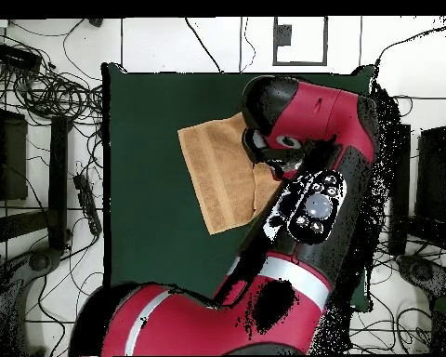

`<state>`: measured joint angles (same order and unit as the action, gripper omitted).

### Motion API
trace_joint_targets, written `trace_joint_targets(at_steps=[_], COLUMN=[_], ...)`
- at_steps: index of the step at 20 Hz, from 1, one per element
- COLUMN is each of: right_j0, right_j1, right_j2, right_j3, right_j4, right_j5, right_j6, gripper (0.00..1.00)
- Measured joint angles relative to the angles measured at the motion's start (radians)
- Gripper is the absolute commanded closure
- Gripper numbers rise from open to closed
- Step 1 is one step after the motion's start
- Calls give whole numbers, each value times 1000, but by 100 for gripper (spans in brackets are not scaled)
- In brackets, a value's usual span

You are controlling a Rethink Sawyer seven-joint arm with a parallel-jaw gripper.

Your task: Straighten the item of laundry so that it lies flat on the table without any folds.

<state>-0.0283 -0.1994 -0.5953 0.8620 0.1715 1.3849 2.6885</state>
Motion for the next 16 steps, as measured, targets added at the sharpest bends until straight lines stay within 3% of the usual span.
trace_joint_targets(at_steps=[16], right_j0=[-18], right_j1=[-10], right_j2=[152], right_j3=[2], right_j4=[-1], right_j5=[-358], right_j6=[0], gripper=[0])
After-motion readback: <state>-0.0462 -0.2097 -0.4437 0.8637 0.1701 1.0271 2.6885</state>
